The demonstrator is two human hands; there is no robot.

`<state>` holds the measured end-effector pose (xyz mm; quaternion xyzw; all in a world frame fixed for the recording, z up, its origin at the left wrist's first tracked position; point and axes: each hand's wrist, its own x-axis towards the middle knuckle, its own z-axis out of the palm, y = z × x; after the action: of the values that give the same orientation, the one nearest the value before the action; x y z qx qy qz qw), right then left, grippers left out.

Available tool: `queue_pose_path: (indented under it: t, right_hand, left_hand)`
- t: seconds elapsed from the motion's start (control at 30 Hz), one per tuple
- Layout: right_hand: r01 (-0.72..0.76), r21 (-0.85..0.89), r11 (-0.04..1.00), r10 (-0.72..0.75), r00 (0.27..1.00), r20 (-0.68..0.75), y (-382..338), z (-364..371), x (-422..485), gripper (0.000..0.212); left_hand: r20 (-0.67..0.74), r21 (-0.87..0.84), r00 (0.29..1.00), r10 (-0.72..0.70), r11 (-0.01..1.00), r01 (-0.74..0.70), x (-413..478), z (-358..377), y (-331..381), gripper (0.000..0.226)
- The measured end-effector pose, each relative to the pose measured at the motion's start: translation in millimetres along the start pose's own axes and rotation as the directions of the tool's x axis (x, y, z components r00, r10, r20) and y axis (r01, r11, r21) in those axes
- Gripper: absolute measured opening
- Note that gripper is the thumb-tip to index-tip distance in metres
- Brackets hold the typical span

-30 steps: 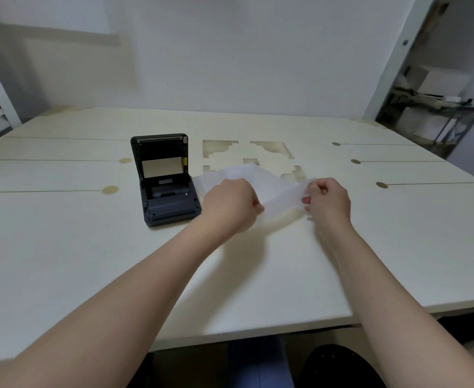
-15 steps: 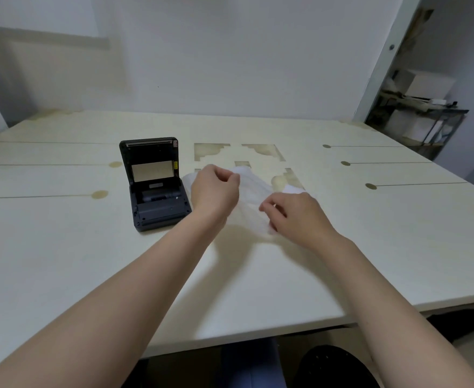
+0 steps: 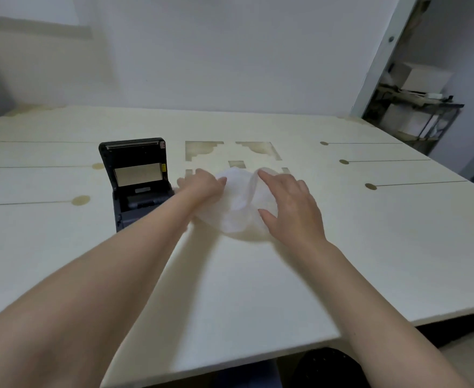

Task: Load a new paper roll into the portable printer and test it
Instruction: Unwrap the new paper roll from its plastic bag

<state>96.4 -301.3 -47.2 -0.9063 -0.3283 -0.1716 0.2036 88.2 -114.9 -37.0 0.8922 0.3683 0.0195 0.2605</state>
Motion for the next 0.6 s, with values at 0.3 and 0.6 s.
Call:
queue_pose_path:
  t: [0.3,0.6]
  right_hand:
    - [-0.135,0.160,0.978,0.119,0.987,0.106,13,13,5,0.083]
    - [-0.127,0.192,0.973,0.093,0.980,0.177,18,7,13,0.084]
  left_hand:
    - [-0.047,-0.442,0.995,0.082,0.892,-0.095,5,8,7,0.014]
    - [0.159,-0.624,0.977,0.144,0.781,-0.013,-5,8,19,0.034]
